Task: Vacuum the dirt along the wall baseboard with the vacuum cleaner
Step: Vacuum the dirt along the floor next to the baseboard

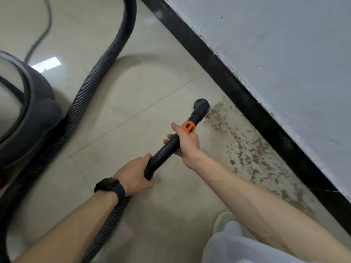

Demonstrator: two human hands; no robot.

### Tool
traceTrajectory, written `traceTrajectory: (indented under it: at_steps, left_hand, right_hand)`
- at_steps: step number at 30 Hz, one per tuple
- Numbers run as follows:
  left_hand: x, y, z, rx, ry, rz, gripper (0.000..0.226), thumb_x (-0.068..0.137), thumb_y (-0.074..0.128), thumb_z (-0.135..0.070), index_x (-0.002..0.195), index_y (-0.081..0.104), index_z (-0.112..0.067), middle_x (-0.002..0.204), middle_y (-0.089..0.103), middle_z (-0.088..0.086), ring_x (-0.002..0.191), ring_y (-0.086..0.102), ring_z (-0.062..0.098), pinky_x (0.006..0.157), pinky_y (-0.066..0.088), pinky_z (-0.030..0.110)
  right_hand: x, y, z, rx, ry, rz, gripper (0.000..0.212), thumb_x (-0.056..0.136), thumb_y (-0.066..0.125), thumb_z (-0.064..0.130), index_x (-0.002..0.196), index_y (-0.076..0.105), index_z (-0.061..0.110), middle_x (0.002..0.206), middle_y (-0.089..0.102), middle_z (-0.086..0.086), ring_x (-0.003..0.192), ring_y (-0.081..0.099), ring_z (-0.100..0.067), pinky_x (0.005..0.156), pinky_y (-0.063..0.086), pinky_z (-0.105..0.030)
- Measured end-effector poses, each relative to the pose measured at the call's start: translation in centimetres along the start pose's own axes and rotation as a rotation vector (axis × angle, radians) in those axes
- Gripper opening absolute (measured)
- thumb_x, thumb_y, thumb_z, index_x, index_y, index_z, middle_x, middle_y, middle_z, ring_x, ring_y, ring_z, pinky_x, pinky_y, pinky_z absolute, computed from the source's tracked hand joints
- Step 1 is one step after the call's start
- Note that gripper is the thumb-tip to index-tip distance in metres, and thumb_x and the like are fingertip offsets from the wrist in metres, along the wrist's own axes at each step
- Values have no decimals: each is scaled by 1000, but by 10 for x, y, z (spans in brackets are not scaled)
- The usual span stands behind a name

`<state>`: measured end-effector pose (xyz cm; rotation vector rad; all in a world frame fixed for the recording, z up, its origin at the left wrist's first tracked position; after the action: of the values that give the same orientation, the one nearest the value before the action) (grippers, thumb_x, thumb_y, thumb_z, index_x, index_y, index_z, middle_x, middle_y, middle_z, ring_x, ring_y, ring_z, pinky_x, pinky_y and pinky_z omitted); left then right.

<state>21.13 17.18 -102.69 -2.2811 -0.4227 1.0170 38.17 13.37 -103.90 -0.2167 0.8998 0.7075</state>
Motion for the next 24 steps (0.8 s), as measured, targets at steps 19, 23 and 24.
traceTrajectory:
  at_steps: [19, 23, 24]
  left_hand:
    - [-71, 40, 53, 104, -7, 434, 51, 56, 73, -59, 98, 55, -35, 87, 63, -13, 76, 62, 8, 68, 56, 35]
    - [-63, 52, 42, 287, -62, 665, 41, 63, 78, -59, 89, 58, -33, 77, 63, -12, 67, 59, 7, 55, 45, 23]
    - [-61, 56, 37, 314, -63, 704, 41, 65, 79, -56, 91, 59, -32, 78, 62, -11, 67, 59, 9, 56, 46, 23]
  right_hand:
    - [-76, 3, -86, -173, 283, 43, 29, 96, 71, 30, 106, 53, 10, 99, 72, -17, 78, 77, -26, 60, 63, -41]
    - [-85, -5, -89, -197, 292, 8, 27, 99, 66, 32, 106, 53, 9, 103, 70, -19, 74, 77, -25, 58, 62, -39]
    - [-87, -10, -88, -203, 289, -24, 28, 100, 65, 32, 107, 53, 8, 109, 69, -22, 78, 77, -27, 58, 62, -39]
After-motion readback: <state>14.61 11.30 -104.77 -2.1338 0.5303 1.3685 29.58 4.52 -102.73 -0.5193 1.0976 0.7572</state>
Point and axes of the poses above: each hand's wrist, its own x-axis towards the middle knuckle, its own y-axis out of the palm, z = x × y, the point moved 9 cm from there along x, towards the middle knuckle
